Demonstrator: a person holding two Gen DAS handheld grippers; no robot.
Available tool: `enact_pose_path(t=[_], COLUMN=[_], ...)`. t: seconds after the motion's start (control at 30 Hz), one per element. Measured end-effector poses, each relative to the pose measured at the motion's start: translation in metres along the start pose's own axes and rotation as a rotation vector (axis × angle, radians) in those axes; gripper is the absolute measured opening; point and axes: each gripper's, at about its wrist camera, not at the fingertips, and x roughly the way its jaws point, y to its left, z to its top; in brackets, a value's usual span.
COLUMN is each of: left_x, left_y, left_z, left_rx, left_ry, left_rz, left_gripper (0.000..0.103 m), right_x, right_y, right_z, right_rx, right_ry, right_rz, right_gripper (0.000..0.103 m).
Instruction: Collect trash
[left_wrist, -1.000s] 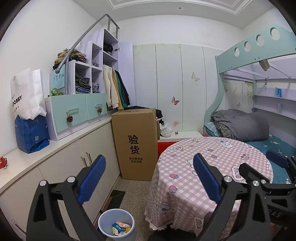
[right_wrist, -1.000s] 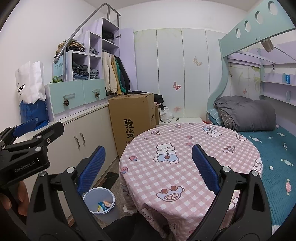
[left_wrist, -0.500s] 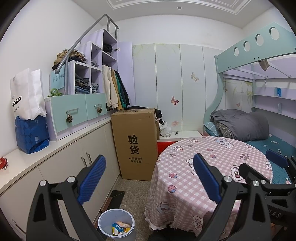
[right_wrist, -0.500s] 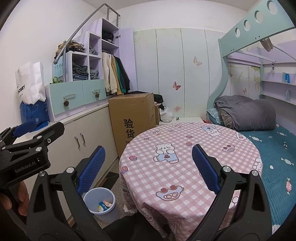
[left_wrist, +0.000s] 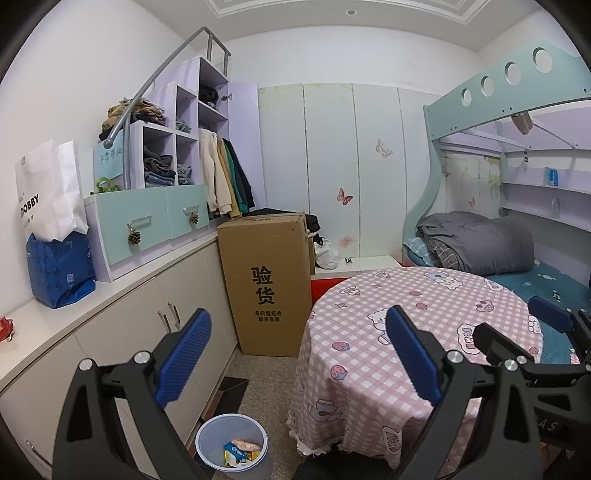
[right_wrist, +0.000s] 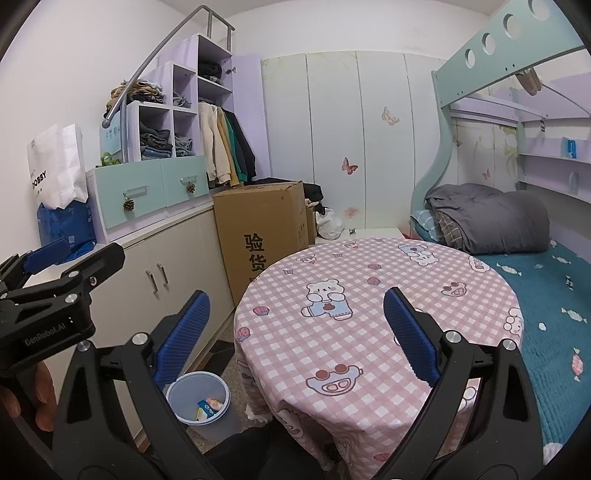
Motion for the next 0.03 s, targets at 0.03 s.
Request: enact_pose_path(t=[0.03], left_x=[0.0003], left_y=[0.0000], left_z=[-0.0002], left_rx=[-0.001], left_ry=[0.001], left_rz=[0.002], left_gripper=[0.093], right_x=[0.0005], right_y=[-0.0001], right_z=[-0.0004], right_rx=[0.001], right_ry=[0.002], right_rz=[-0.001], right_gripper=[0.093])
